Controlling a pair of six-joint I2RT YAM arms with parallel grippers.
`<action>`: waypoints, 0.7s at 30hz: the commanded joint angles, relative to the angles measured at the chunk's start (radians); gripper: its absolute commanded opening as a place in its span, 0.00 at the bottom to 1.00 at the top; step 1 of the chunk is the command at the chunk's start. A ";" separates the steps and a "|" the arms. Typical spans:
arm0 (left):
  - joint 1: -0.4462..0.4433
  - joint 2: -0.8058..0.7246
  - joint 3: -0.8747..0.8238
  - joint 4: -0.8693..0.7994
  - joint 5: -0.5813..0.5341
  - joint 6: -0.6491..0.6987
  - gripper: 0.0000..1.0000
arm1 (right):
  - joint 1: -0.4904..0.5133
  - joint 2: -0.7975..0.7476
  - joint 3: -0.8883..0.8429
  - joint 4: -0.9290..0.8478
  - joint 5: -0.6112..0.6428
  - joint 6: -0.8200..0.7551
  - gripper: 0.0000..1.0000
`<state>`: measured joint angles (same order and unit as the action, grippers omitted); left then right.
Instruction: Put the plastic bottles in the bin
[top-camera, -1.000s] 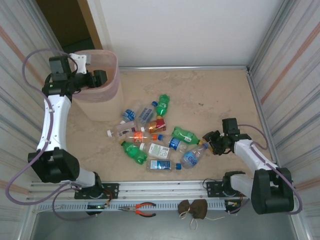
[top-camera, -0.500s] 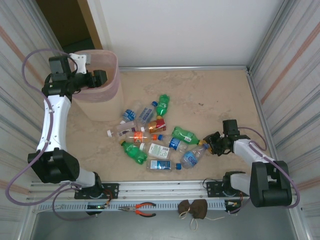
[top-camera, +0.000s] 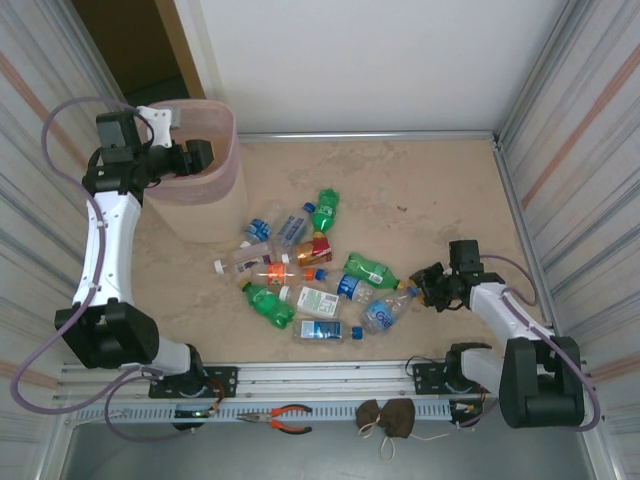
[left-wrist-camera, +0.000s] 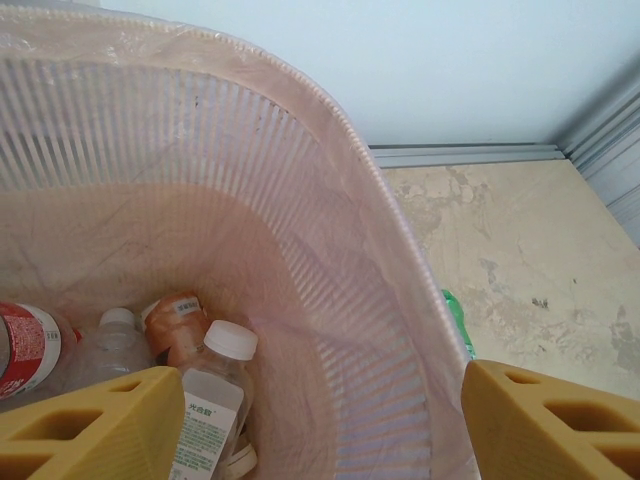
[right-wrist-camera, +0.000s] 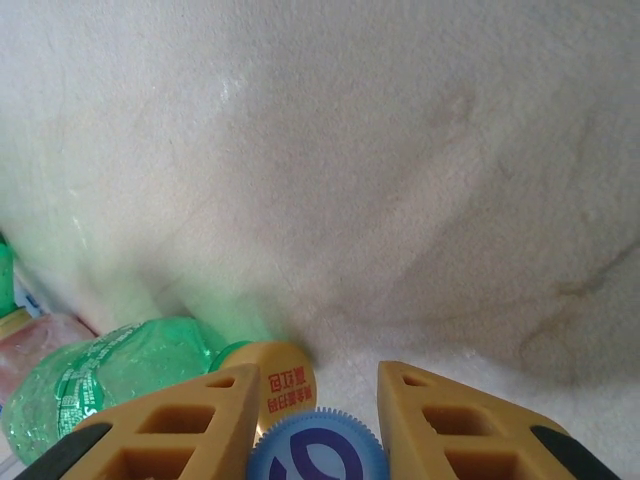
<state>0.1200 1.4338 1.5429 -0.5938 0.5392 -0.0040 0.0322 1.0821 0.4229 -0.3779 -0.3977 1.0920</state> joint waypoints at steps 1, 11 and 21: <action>-0.001 -0.044 -0.009 0.015 0.018 0.014 0.73 | -0.005 -0.052 0.052 -0.108 0.036 -0.009 0.28; -0.009 -0.084 -0.061 0.120 0.087 -0.017 0.73 | 0.062 -0.173 0.318 -0.371 0.212 -0.155 0.24; -0.104 -0.135 -0.089 0.203 0.168 -0.073 0.74 | 0.315 -0.072 0.690 -0.416 0.396 -0.268 0.22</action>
<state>0.0521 1.3415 1.4631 -0.4397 0.6548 -0.0536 0.3023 0.9730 1.0420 -0.7578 -0.0830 0.8898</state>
